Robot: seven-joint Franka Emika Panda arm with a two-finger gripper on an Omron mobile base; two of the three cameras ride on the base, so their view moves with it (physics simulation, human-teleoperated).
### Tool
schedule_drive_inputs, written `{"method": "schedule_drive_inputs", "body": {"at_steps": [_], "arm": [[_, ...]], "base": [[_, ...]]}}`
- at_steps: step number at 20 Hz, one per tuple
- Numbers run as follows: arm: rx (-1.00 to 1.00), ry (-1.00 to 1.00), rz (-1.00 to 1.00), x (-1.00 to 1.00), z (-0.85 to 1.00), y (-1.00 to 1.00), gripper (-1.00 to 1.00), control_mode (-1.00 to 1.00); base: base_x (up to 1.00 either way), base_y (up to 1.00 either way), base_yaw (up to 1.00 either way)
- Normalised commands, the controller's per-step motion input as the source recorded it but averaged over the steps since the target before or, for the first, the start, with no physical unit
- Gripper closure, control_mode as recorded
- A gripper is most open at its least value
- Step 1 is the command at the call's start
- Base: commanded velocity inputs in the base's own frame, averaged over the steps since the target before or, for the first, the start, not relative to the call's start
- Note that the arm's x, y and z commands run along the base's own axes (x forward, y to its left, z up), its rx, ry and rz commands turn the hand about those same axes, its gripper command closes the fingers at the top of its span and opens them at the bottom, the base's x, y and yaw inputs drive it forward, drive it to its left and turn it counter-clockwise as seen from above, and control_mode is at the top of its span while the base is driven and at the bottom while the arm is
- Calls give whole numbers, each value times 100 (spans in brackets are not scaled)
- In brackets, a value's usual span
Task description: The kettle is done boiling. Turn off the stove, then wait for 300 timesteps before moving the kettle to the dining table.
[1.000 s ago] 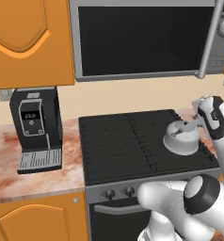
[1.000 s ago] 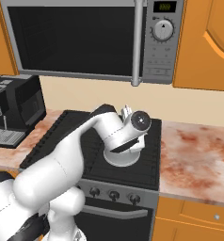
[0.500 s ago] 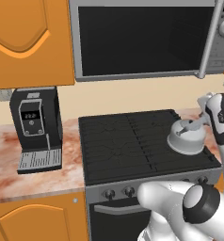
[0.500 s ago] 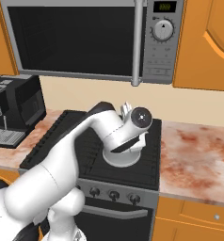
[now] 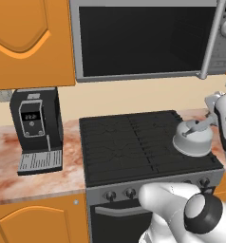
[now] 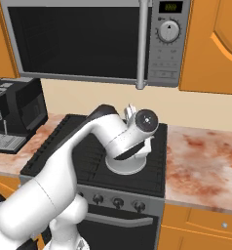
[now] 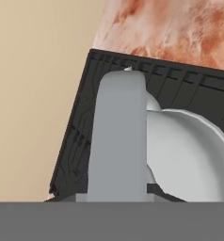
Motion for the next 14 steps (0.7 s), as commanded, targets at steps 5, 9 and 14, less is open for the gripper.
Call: {"method": "schedule_drive_inputs", "body": {"at_steps": [5, 9, 14], "arm": [[0, 0, 0, -5, 3, 1, 100, -100], [0, 0, 0, 0, 0, 0, 100, -100], [0, -1, 0, -6, 0, 0, 100, -100]], "base": [[0, 0, 0], [0, 0, 0], [0, 0, 0]]}}
